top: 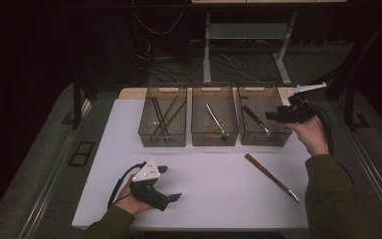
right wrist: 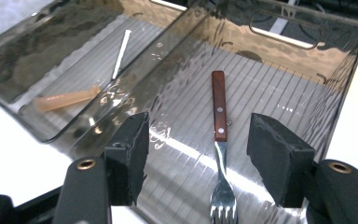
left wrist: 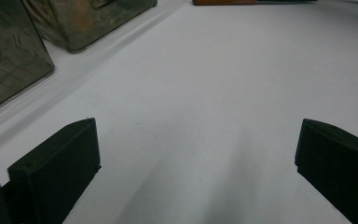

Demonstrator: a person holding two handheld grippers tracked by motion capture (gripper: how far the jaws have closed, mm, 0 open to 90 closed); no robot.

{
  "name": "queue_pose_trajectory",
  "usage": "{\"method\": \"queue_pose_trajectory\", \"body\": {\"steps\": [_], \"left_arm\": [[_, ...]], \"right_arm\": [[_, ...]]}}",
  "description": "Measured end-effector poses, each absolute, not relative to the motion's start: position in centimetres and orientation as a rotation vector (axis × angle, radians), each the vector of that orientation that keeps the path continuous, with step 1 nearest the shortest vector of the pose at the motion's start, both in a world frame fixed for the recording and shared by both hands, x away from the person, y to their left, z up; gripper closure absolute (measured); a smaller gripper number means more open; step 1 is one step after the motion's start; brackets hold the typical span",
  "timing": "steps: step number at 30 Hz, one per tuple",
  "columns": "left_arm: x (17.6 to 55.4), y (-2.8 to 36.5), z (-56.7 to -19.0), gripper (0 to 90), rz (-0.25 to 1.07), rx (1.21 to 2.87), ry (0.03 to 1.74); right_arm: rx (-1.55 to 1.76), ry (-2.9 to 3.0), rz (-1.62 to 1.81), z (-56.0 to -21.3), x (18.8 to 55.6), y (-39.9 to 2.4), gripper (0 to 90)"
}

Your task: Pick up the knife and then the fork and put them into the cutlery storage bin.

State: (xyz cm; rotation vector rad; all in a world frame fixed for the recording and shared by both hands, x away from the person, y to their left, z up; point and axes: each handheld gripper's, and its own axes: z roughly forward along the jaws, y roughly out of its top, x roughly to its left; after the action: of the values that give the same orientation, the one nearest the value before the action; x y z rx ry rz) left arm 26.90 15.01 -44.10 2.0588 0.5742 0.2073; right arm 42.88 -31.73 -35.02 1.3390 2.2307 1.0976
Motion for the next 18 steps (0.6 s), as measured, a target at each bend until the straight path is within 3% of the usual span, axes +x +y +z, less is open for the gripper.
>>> {"method": "queue_pose_trajectory", "body": {"steps": [18], "left_arm": [[26.9, 15.1, -44.1, 0.0, 0.208, 2.061, 0.581]], "right_arm": [[1.235, 2.266, 1.174, -35.4, 35.9, -31.5, 29.8]]}}
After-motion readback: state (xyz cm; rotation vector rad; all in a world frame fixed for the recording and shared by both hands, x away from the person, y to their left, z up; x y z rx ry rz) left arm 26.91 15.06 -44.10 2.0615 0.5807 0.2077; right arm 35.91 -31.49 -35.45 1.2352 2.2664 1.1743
